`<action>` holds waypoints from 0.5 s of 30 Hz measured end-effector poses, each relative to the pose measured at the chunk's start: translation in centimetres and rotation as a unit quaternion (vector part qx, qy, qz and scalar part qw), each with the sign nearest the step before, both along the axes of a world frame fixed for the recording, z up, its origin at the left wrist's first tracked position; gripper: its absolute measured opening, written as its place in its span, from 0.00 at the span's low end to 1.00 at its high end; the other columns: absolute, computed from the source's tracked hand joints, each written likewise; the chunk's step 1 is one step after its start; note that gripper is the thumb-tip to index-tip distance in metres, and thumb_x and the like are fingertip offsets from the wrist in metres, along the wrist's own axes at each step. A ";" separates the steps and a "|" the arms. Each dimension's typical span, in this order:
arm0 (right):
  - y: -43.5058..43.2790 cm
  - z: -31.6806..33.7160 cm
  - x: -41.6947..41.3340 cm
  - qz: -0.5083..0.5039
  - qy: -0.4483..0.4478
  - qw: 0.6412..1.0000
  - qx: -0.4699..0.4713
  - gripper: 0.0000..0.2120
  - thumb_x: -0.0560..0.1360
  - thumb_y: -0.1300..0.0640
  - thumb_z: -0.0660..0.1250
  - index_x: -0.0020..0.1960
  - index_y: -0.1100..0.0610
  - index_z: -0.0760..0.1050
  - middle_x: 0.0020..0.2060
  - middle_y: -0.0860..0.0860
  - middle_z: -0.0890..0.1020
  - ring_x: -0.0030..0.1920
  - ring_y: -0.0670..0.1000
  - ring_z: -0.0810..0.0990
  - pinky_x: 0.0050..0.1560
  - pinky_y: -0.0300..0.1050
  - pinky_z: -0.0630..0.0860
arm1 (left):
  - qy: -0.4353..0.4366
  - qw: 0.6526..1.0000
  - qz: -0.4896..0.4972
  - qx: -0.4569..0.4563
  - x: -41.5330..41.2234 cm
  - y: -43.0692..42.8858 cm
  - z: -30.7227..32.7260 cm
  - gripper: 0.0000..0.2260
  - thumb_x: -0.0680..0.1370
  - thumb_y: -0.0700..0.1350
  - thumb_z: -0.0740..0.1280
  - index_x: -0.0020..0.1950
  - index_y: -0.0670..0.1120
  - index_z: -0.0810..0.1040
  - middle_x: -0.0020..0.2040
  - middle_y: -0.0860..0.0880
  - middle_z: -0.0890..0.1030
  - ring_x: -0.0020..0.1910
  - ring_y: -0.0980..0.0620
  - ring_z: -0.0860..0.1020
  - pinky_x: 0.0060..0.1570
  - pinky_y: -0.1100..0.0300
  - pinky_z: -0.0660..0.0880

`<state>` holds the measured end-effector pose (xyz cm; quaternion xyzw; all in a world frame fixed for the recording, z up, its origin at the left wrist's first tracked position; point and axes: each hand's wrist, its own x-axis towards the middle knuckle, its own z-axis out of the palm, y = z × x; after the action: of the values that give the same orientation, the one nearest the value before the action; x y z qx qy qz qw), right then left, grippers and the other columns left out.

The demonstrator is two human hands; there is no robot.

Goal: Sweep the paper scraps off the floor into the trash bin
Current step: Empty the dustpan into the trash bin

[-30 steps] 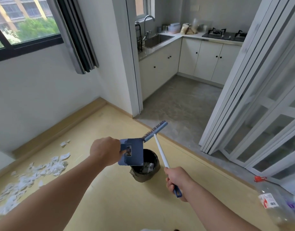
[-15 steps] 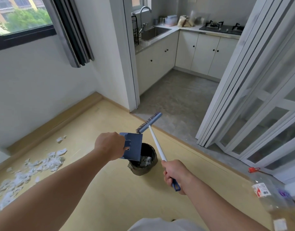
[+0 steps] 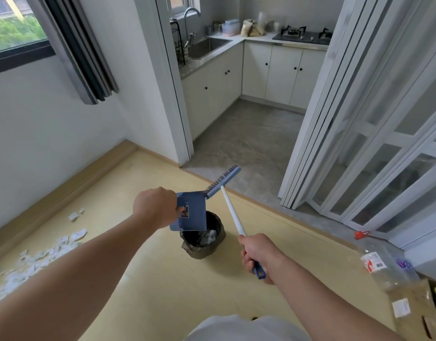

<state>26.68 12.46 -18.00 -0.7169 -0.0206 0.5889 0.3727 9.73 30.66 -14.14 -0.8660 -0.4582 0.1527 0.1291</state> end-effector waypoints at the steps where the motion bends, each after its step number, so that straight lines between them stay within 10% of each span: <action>1: 0.0 0.1 0.0 -0.002 0.000 1.000 0.001 0.10 0.81 0.56 0.60 0.44 0.60 0.71 0.28 0.51 0.67 0.21 0.45 0.63 0.19 0.35 0.58 | -0.001 1.000 0.002 0.004 0.1 0.2 0.1 0.15 0.82 0.58 0.58 0.44 0.51 0.76 0.33 0.53 0.73 0.35 0.51 0.75 0.27 0.61 0.65; 15: 0.9 1.1 -1.6 0.006 -0.004 1.000 0.001 0.11 0.82 0.56 0.60 0.43 0.60 0.71 0.27 0.51 0.67 0.22 0.45 0.62 0.18 0.34 0.58 | -0.065 0.996 0.049 0.028 -2.5 1.5 0.9 0.19 0.81 0.62 0.57 0.42 0.51 0.76 0.35 0.53 0.75 0.34 0.49 0.76 0.29 0.62 0.67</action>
<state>25.09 13.38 -16.90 -0.7187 -0.0271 0.5881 0.3699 7.20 32.20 -13.27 -0.8466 -0.5119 0.0891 0.1152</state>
